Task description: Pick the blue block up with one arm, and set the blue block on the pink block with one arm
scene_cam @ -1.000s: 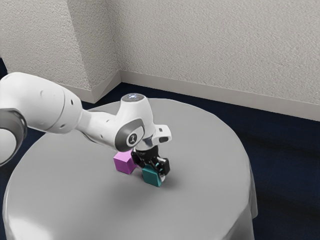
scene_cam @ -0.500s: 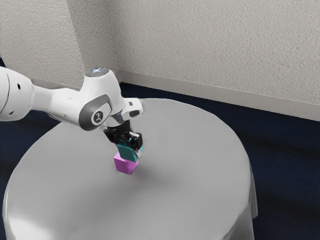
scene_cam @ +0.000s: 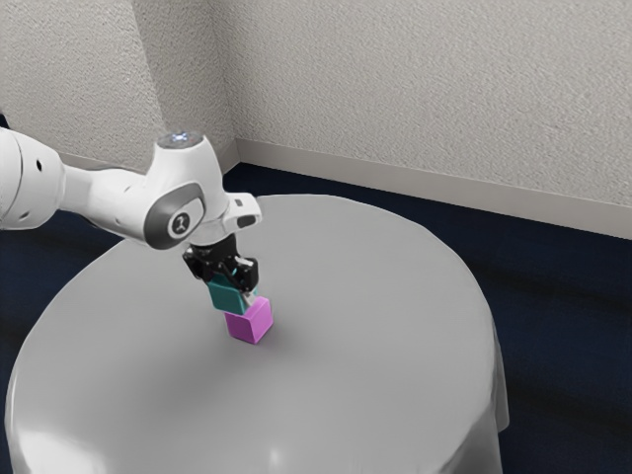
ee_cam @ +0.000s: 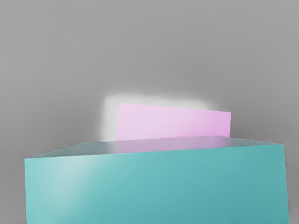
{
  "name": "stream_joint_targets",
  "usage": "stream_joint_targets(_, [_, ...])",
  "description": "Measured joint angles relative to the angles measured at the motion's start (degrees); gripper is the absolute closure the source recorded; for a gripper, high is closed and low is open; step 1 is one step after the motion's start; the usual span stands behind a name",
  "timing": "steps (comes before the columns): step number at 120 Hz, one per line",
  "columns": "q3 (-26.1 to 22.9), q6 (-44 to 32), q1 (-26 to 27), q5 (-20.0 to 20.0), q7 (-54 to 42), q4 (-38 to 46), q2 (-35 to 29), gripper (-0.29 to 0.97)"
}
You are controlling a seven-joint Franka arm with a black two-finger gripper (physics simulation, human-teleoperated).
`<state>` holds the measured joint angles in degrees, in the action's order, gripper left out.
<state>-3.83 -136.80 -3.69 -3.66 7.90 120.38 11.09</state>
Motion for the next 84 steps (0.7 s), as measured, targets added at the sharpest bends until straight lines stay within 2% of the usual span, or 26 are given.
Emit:
stream_joint_targets(19, [-0.02, 0.13, -0.87, -0.05, -0.36, -2.49, 2.28, 0.41])
stream_joint_targets(84, [-1.9, 0.08, -0.42, -1.13, -3.04, -2.65, 2.46, 0.41])
